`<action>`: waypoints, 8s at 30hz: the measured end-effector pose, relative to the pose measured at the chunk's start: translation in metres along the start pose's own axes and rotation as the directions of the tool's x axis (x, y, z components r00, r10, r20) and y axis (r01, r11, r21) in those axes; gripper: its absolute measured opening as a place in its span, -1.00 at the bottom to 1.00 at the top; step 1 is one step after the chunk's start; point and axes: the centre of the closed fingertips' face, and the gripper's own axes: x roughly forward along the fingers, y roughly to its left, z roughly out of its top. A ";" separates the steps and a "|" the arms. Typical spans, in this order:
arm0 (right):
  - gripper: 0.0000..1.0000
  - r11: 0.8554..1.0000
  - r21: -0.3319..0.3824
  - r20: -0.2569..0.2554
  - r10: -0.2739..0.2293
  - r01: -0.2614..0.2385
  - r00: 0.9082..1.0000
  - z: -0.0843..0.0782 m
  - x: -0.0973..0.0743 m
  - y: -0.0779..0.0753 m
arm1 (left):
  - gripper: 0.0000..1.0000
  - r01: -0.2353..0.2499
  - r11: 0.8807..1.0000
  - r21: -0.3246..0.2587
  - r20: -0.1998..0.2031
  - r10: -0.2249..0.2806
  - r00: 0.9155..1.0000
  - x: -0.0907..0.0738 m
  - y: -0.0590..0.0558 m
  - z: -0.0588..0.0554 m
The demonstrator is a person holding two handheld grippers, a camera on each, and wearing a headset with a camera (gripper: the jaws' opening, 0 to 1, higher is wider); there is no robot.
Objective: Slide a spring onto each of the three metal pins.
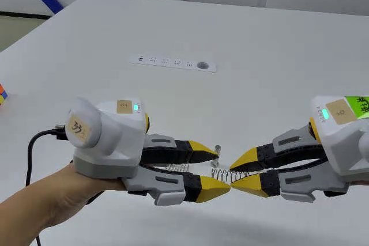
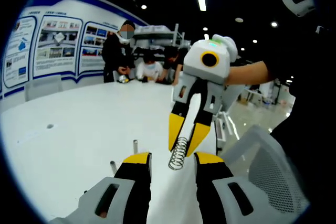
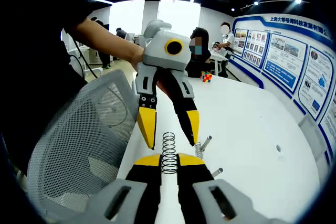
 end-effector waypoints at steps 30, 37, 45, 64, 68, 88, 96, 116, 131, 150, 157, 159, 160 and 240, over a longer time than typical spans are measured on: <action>-0.74 1.000 -0.024 0.041 0.017 -0.016 0.999 0.010 -0.004 -0.002 | -0.80 0.036 0.992 0.121 -0.037 -0.032 0.999 -0.001 -0.012 0.005; -0.71 1.000 0.005 0.035 0.008 -0.008 0.999 0.002 -0.007 -0.004 | -0.81 0.055 0.989 0.135 -0.040 -0.050 0.998 -0.002 -0.013 0.008; -0.76 0.998 0.051 0.065 0.044 -0.047 0.997 0.003 -0.008 0.003 | -0.80 0.070 0.985 0.157 -0.055 -0.062 0.997 -0.002 -0.018 0.007; -0.78 0.992 0.113 0.229 0.029 -0.056 0.973 0.037 -0.021 -0.003 | -0.80 0.051 0.971 0.232 -0.119 -0.024 0.993 0.002 -0.011 0.008; -0.78 0.992 0.108 0.258 0.029 -0.058 0.966 0.050 -0.019 -0.004 | -0.80 0.044 0.972 0.229 -0.114 -0.018 0.993 0.003 -0.010 0.009; -0.78 0.988 0.148 0.272 -0.002 -0.040 0.962 0.064 -0.012 -0.009 | -0.79 0.014 0.979 0.205 -0.088 0.004 0.996 0.004 -0.007 0.012; -0.79 0.989 0.150 0.241 -0.026 -0.011 0.970 0.064 -0.013 -0.018 | -0.76 -0.008 0.984 0.175 -0.039 0.015 0.999 0.003 0.001 0.015; -0.78 0.938 0.239 0.197 -0.299 0.250 0.934 0.046 -0.055 -0.090 | 0.28 -0.157 0.978 0.136 -0.052 0.166 0.985 -0.032 0.037 0.008; -0.78 0.820 0.417 -0.030 -0.419 0.392 0.907 -0.055 -0.055 -0.125 | 0.75 -0.277 0.957 0.091 -0.028 0.280 0.959 -0.065 0.066 0.005; -0.78 0.784 0.475 -0.104 -0.400 0.399 0.911 -0.100 -0.038 -0.123 | 1.00 -0.372 0.928 0.027 -0.062 0.373 0.926 -0.087 0.082 -0.016; -0.78 0.789 0.476 -0.113 -0.385 0.390 0.916 -0.104 -0.034 -0.123 | 1.00 -0.392 0.920 0.003 -0.058 0.391 0.919 -0.090 0.083 -0.020; -0.78 0.785 0.485 -0.106 -0.385 0.386 0.917 -0.104 -0.034 -0.123 | 1.00 -0.394 0.919 0.003 -0.060 0.394 0.917 -0.091 0.083 -0.021; -0.78 0.782 0.491 -0.103 -0.385 0.384 0.917 -0.104 -0.033 -0.123 | 1.00 -0.396 0.918 0.001 -0.059 0.395 0.917 -0.093 0.084 -0.021; -0.76 0.802 0.478 -0.187 -0.305 0.357 0.934 -0.146 0.002 -0.109 | 0.96 -0.456 0.886 -0.083 -0.073 0.450 0.890 -0.114 0.089 -0.039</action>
